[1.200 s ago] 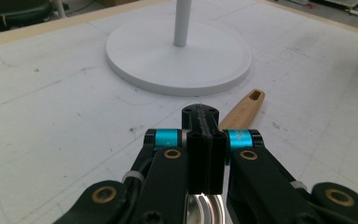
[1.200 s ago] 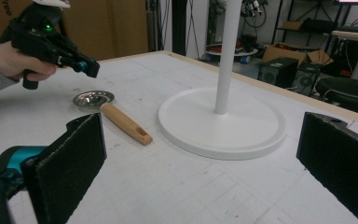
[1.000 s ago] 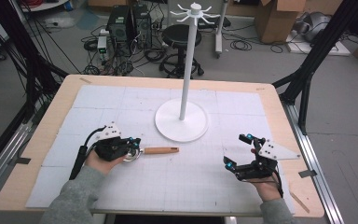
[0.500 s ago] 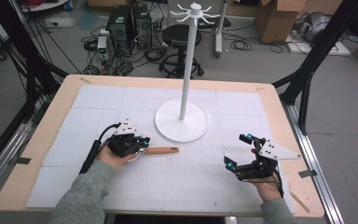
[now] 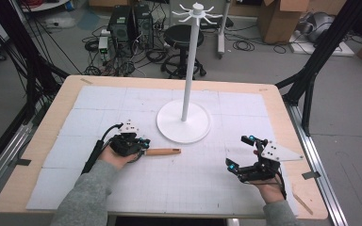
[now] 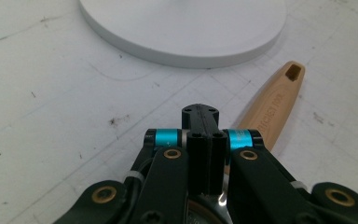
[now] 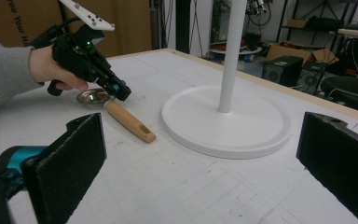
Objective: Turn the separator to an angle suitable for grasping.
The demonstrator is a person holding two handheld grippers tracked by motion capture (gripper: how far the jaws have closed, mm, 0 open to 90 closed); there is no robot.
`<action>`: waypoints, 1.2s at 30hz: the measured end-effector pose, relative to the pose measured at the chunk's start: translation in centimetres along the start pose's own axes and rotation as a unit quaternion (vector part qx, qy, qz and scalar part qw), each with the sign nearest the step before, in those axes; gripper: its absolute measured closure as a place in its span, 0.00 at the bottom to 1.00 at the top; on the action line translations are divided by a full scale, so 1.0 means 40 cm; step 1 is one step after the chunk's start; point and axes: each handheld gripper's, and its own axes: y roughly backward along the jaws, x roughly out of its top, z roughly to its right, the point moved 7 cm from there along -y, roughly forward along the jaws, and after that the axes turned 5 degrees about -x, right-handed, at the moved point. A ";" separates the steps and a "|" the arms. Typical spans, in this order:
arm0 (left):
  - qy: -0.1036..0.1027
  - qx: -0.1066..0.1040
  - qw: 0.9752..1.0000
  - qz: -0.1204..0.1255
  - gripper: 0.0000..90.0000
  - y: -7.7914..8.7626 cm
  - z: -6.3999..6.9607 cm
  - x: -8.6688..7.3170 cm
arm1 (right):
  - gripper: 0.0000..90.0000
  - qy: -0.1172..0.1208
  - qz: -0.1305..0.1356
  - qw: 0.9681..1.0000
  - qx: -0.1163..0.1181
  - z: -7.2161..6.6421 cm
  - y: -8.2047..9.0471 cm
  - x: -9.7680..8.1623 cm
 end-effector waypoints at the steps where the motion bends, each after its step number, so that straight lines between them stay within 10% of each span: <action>1: -0.001 0.002 1.000 -0.004 1.00 -0.003 -0.001 -0.003 | 0.01 0.001 0.000 1.000 -0.001 0.000 0.000 0.000; 36: 0.021 -0.023 0.997 -0.064 1.00 0.026 0.038 -0.043 | 0.01 0.003 -0.006 1.000 0.000 -0.001 -0.003 -0.004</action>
